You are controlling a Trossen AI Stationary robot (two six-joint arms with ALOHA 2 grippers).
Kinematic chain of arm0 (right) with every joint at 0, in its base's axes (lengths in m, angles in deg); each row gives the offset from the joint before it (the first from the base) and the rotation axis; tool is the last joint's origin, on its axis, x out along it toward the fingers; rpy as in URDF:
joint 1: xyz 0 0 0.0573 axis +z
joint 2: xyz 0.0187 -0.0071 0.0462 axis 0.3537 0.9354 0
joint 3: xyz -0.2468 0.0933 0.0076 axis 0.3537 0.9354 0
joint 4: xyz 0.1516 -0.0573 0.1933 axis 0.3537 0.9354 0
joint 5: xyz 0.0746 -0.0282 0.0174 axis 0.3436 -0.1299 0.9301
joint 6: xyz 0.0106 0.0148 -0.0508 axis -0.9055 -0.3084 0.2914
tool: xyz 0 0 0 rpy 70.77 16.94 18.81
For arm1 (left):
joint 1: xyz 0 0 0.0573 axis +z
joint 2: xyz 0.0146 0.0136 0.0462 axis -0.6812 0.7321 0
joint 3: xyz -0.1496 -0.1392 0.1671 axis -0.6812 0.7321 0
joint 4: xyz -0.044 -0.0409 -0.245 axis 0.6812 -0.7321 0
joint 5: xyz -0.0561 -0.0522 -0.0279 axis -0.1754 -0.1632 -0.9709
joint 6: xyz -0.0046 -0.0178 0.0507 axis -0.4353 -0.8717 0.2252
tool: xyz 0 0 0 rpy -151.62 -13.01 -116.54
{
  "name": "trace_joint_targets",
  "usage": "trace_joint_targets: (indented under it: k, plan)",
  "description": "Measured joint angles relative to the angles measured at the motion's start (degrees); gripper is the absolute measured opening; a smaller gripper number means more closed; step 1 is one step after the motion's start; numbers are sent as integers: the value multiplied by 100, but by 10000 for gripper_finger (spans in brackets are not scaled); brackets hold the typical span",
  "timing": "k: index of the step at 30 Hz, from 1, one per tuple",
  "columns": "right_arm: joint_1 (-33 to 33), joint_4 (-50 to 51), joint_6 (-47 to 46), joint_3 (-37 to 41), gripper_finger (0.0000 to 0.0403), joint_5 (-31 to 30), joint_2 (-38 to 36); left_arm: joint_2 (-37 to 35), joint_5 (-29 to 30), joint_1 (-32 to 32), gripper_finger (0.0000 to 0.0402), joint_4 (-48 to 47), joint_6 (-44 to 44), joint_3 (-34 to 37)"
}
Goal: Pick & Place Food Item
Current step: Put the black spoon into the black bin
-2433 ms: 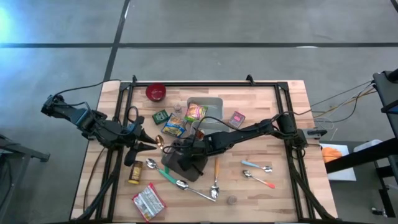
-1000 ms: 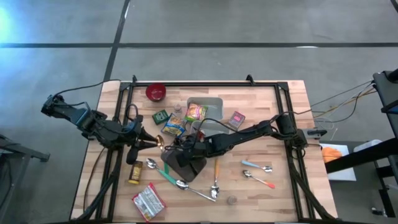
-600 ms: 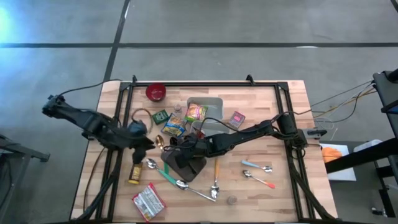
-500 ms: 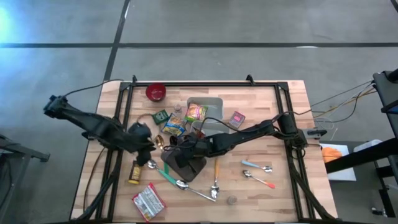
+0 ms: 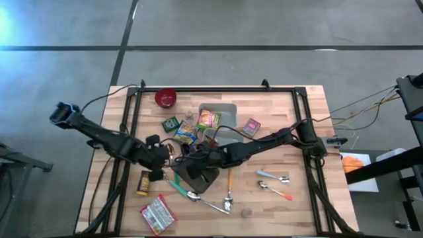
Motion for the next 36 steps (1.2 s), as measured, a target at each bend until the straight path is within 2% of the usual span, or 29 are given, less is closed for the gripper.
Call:
trace_joint_targets:
  k: [2,7,12,18,21,30,36]
  plan:
    - [0,-1,37,34,8,0,-49,-208,-2,0,65,579,277,345]
    - [-2,-3,214,64,8,-35,-123,-717,-56,49,9,1641,305,1159]
    - [-2,30,255,64,8,-81,-157,-810,-212,52,7,2366,136,1559]
    - [-7,77,249,71,8,-39,-157,-396,-337,52,7,2855,157,1476]
    - [-4,185,212,71,8,-6,-158,-131,-645,52,8,3061,155,1443]
    - [119,806,61,102,8,-40,-455,303,-818,52,8,3629,100,1166]
    - [280,1380,-217,130,8,-87,-468,575,-988,51,8,3899,-300,942]
